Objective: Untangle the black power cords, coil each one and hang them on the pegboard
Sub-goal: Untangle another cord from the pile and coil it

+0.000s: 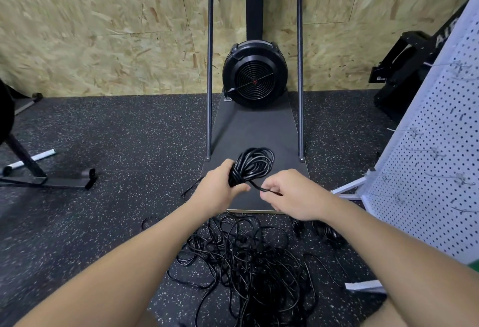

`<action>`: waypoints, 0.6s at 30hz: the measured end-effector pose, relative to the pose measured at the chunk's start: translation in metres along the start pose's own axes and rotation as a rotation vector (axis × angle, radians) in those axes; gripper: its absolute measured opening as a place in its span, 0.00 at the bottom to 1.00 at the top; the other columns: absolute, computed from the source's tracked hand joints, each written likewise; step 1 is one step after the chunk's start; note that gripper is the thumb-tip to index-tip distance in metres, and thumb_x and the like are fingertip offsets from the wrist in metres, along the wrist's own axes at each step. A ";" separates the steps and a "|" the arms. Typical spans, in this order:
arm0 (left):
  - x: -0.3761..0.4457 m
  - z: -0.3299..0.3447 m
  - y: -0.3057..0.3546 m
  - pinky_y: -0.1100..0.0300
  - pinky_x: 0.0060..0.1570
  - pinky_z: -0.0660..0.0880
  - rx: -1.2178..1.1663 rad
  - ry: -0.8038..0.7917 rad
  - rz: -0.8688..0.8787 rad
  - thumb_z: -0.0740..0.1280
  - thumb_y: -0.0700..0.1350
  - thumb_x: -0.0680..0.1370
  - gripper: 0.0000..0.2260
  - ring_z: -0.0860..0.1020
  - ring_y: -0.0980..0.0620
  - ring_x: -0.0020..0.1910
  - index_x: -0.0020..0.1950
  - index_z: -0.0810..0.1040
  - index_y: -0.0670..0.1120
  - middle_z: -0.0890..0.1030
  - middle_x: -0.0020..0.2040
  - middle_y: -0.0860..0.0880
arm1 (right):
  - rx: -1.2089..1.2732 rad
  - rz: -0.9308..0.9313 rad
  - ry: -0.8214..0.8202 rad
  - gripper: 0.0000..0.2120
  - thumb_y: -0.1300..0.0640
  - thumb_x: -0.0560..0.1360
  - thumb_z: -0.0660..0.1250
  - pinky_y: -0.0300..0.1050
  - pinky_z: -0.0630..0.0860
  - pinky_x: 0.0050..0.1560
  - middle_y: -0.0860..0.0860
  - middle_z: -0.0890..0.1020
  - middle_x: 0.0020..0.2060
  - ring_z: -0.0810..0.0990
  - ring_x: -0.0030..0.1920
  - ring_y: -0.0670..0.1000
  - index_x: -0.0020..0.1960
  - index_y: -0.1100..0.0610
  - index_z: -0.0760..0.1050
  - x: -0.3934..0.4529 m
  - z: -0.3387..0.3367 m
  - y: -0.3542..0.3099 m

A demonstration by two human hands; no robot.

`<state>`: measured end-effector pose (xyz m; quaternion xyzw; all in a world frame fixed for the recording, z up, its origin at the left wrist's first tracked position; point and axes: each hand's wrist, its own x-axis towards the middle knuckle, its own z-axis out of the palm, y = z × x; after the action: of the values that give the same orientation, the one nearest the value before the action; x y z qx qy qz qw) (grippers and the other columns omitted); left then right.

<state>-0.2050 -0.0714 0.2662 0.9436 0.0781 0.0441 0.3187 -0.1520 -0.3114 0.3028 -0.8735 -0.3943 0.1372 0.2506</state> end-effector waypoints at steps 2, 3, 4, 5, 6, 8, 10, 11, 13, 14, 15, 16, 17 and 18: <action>-0.001 0.008 0.001 0.44 0.54 0.81 0.142 -0.040 -0.044 0.77 0.63 0.77 0.23 0.83 0.40 0.49 0.59 0.68 0.53 0.85 0.52 0.47 | -0.101 -0.061 0.007 0.19 0.46 0.85 0.66 0.57 0.79 0.42 0.53 0.81 0.32 0.74 0.31 0.51 0.38 0.55 0.73 -0.001 -0.001 -0.003; -0.003 0.012 0.003 0.44 0.51 0.81 0.198 -0.058 -0.048 0.76 0.65 0.77 0.25 0.82 0.38 0.47 0.57 0.66 0.52 0.85 0.51 0.46 | -0.116 -0.091 0.014 0.19 0.46 0.84 0.67 0.56 0.79 0.42 0.51 0.81 0.33 0.75 0.32 0.51 0.38 0.54 0.74 -0.001 -0.002 -0.005; -0.005 0.015 0.004 0.46 0.47 0.80 0.253 -0.078 -0.039 0.75 0.69 0.75 0.28 0.81 0.38 0.45 0.55 0.65 0.52 0.84 0.50 0.45 | -0.121 -0.119 0.022 0.19 0.45 0.84 0.67 0.55 0.78 0.42 0.49 0.81 0.34 0.76 0.35 0.50 0.38 0.52 0.76 0.000 -0.003 -0.006; -0.008 0.017 0.008 0.48 0.43 0.78 0.304 -0.099 -0.019 0.75 0.72 0.73 0.31 0.80 0.38 0.44 0.53 0.64 0.51 0.83 0.48 0.46 | -0.123 -0.142 0.028 0.17 0.44 0.84 0.67 0.53 0.77 0.43 0.47 0.82 0.35 0.77 0.37 0.48 0.39 0.51 0.78 0.001 -0.004 -0.007; -0.011 0.019 0.010 0.48 0.41 0.76 0.339 -0.120 0.012 0.73 0.75 0.72 0.33 0.80 0.39 0.44 0.52 0.63 0.52 0.83 0.47 0.47 | -0.122 -0.154 0.039 0.15 0.43 0.84 0.67 0.51 0.77 0.43 0.45 0.82 0.37 0.79 0.38 0.47 0.42 0.49 0.80 0.003 -0.005 -0.007; -0.015 0.024 0.012 0.48 0.40 0.75 0.371 -0.156 0.095 0.70 0.78 0.72 0.32 0.81 0.39 0.45 0.52 0.63 0.53 0.82 0.46 0.49 | -0.105 -0.157 0.081 0.12 0.42 0.83 0.68 0.51 0.79 0.46 0.41 0.85 0.40 0.81 0.41 0.44 0.47 0.45 0.84 0.008 -0.007 0.000; -0.016 0.026 0.013 0.49 0.40 0.74 0.399 -0.185 0.154 0.67 0.78 0.75 0.30 0.81 0.40 0.45 0.52 0.63 0.53 0.81 0.45 0.51 | -0.036 -0.131 0.109 0.09 0.44 0.83 0.71 0.51 0.80 0.49 0.40 0.86 0.41 0.82 0.43 0.44 0.49 0.46 0.87 0.012 -0.012 0.011; -0.016 0.027 0.013 0.49 0.40 0.73 0.410 -0.198 0.172 0.67 0.77 0.75 0.29 0.80 0.40 0.44 0.52 0.63 0.54 0.80 0.44 0.52 | 0.031 -0.099 0.111 0.08 0.45 0.81 0.74 0.52 0.81 0.49 0.41 0.87 0.40 0.83 0.42 0.44 0.47 0.46 0.87 0.014 -0.015 0.019; -0.020 0.030 0.016 0.49 0.41 0.74 0.408 -0.221 0.205 0.66 0.76 0.76 0.27 0.80 0.41 0.43 0.52 0.64 0.55 0.80 0.44 0.52 | 0.165 -0.028 0.111 0.07 0.47 0.77 0.80 0.54 0.82 0.48 0.45 0.87 0.39 0.85 0.41 0.48 0.43 0.47 0.87 0.018 -0.020 0.035; -0.024 0.032 0.018 0.49 0.42 0.75 0.401 -0.225 0.225 0.65 0.76 0.77 0.26 0.80 0.40 0.44 0.53 0.64 0.55 0.81 0.44 0.51 | 0.206 -0.008 0.110 0.08 0.47 0.75 0.82 0.55 0.82 0.48 0.47 0.87 0.38 0.85 0.41 0.51 0.41 0.48 0.87 0.020 -0.022 0.041; -0.027 0.034 0.020 0.48 0.43 0.77 0.397 -0.228 0.250 0.64 0.75 0.77 0.25 0.82 0.40 0.45 0.55 0.65 0.56 0.82 0.45 0.51 | 0.241 0.004 0.105 0.09 0.47 0.73 0.83 0.56 0.83 0.48 0.48 0.87 0.38 0.86 0.41 0.53 0.40 0.48 0.87 0.023 -0.021 0.046; -0.029 0.035 0.022 0.47 0.45 0.78 0.400 -0.232 0.283 0.63 0.75 0.78 0.24 0.82 0.39 0.47 0.57 0.66 0.56 0.83 0.47 0.50 | 0.272 0.012 0.098 0.09 0.47 0.72 0.84 0.56 0.84 0.48 0.49 0.87 0.37 0.86 0.41 0.54 0.40 0.49 0.86 0.025 -0.020 0.049; -0.031 0.036 0.023 0.46 0.47 0.79 0.402 -0.242 0.315 0.63 0.74 0.78 0.24 0.83 0.39 0.48 0.60 0.67 0.56 0.84 0.48 0.49 | 0.306 0.016 0.089 0.10 0.48 0.71 0.85 0.56 0.83 0.49 0.50 0.87 0.37 0.86 0.40 0.53 0.40 0.50 0.86 0.028 -0.018 0.051; -0.032 0.036 0.023 0.46 0.49 0.79 0.394 -0.254 0.337 0.63 0.73 0.79 0.24 0.83 0.39 0.49 0.61 0.67 0.56 0.84 0.50 0.49 | 0.344 0.020 0.071 0.09 0.50 0.71 0.86 0.54 0.83 0.49 0.51 0.87 0.38 0.85 0.39 0.51 0.41 0.52 0.87 0.029 -0.016 0.052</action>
<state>-0.2285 -0.1166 0.2510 0.9849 -0.1134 -0.0383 0.1248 -0.0933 -0.3240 0.2864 -0.8259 -0.3471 0.1742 0.4087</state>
